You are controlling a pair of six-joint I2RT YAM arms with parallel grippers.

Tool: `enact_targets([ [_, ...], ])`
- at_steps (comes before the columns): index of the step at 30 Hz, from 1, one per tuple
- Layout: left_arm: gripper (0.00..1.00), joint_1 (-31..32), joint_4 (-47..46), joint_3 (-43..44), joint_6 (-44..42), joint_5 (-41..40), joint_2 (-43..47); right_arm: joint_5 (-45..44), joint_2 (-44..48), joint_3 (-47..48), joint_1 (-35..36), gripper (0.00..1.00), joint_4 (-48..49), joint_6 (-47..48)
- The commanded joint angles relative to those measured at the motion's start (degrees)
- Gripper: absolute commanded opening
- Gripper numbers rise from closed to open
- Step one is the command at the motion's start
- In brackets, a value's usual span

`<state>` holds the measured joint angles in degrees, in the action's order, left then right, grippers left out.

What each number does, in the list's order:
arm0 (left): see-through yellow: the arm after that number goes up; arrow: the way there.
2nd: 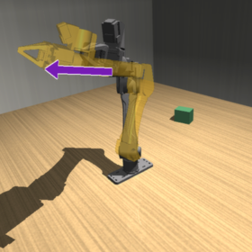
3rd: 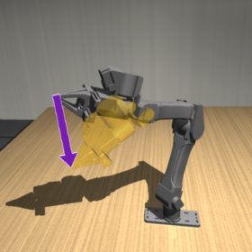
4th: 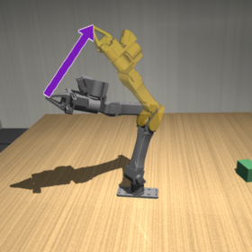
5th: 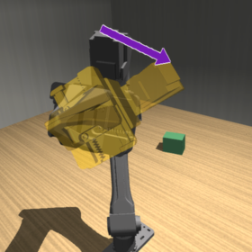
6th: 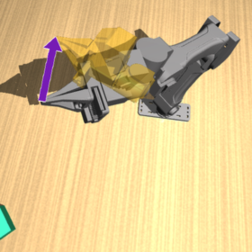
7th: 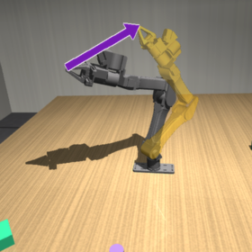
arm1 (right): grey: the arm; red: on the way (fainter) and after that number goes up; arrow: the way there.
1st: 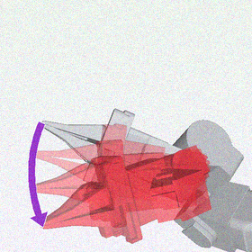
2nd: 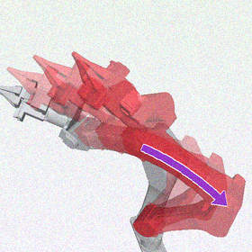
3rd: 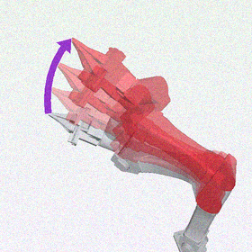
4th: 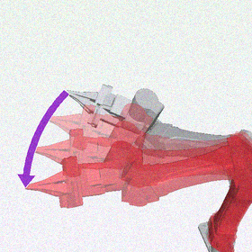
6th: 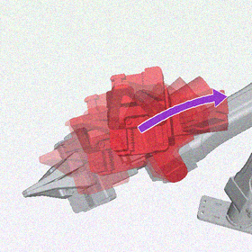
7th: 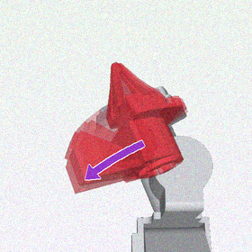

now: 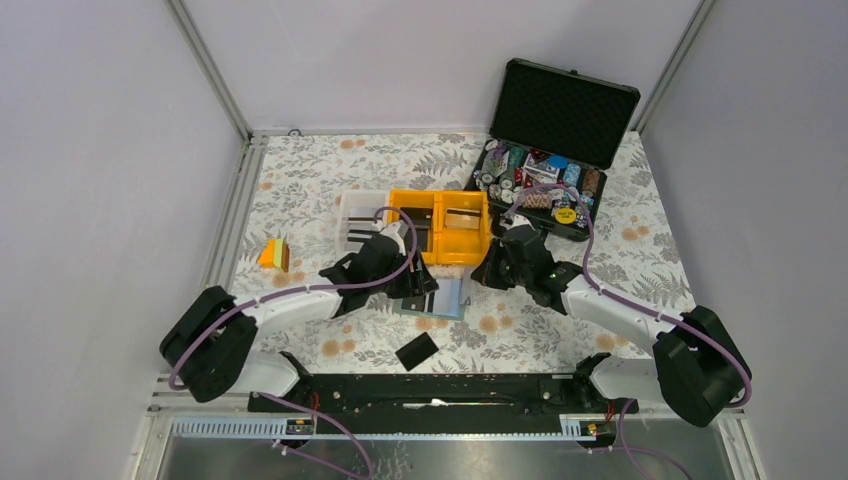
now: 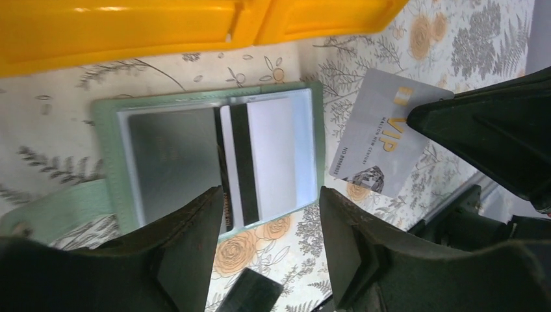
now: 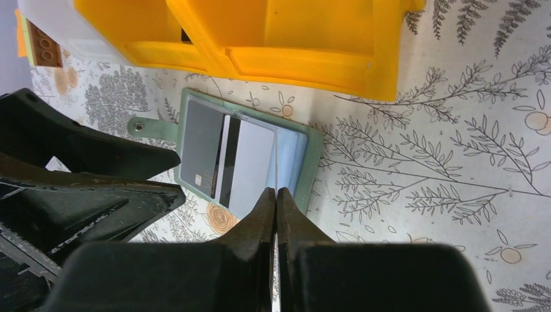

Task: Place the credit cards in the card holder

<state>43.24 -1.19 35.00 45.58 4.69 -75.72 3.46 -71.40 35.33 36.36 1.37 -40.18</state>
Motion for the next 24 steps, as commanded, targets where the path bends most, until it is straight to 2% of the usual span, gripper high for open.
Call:
enact_targets([
  [1, 0.58, 0.1, -8.7, 2.0, 3.4, 7.0, -3.6, -2.5, 1.3, -0.1, -0.3, 0.00, -3.0, 1.2],
  [9, 0.59, 0.1, -7.8, 3.3, 4.1, 7.7, -9.4, -2.7, 0.6, -0.1, -0.2, 0.00, -3.7, 1.5],
  [24, 0.59, 0.2, -4.7, 2.9, 3.5, 3.7, -12.9, -2.9, 1.4, -0.5, -0.2, 0.00, -3.8, 1.4],
])
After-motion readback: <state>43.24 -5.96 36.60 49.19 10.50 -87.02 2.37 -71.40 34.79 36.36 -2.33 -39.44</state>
